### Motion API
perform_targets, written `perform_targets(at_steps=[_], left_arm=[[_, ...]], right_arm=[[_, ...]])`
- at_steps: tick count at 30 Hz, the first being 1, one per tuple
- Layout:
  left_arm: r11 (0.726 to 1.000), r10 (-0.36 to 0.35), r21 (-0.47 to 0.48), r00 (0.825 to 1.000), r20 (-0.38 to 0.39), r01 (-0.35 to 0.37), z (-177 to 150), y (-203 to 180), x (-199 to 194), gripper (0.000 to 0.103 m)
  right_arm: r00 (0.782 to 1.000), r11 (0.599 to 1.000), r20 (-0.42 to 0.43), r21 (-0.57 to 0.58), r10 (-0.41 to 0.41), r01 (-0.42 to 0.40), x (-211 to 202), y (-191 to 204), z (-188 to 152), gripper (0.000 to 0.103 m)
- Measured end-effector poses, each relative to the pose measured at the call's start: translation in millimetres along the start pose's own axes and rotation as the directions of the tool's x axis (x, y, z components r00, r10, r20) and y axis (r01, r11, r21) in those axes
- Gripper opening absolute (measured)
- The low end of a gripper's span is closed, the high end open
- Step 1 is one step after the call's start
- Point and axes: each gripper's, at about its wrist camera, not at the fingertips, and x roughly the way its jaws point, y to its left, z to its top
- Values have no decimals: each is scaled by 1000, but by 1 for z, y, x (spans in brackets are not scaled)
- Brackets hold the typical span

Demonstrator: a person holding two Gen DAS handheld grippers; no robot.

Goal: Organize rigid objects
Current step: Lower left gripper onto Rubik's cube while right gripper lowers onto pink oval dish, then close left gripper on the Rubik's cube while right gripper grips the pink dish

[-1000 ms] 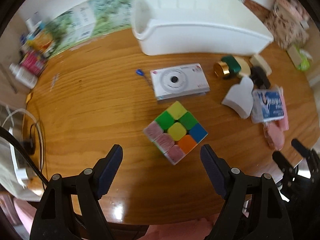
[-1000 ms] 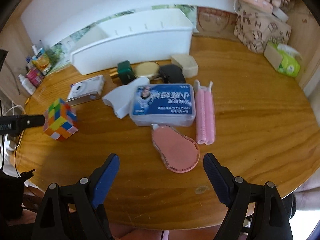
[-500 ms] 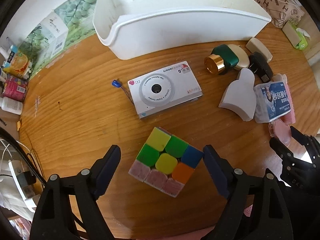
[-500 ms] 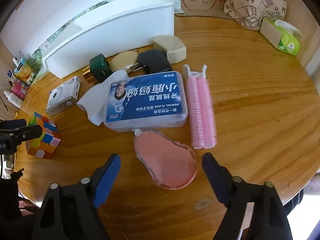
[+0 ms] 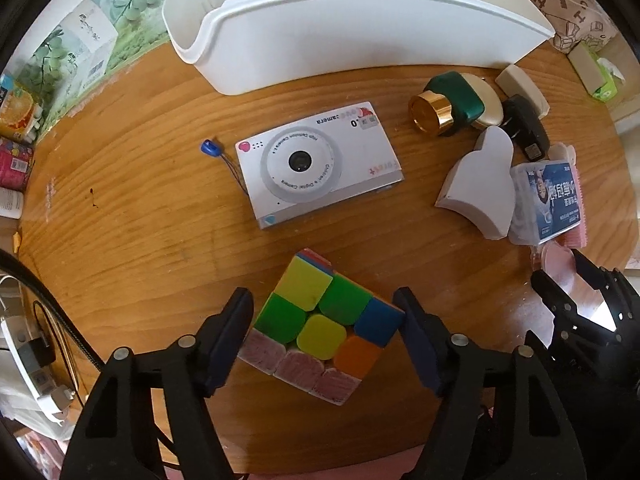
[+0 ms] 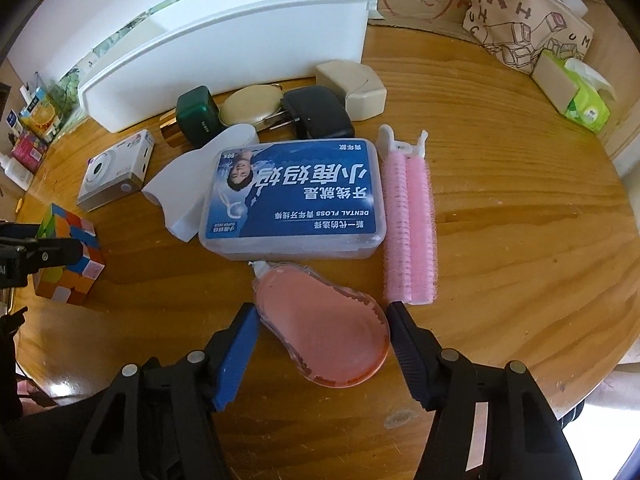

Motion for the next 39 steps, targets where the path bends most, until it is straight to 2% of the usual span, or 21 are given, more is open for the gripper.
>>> perform_targets(at_steps=[7, 17, 21, 30, 39], left_arm=[[998, 4, -59, 1000, 0, -4, -8, 1, -1, 74], [990, -10, -143, 1000, 25, 13, -33, 13, -6, 67], [983, -17, -181, 997, 71, 30, -50, 14, -15, 63], [961, -39, -269, 992, 117, 69, -66, 31, -23, 62], [946, -50, -306, 981, 189, 107, -57, 40, -50, 62]], right_arm=[[1000, 999, -14, -31, 21, -21, -1, 2, -3, 65], [999, 994, -20, -95, 45, -46, -9, 3, -17, 65], [999, 988, -6, -144, 51, -51, -17, 9, -22, 65], [995, 974, 49, -215, 82, -70, -36, 23, -17, 65], [986, 959, 112, -270, 122, -87, -59, 30, 1, 65]])
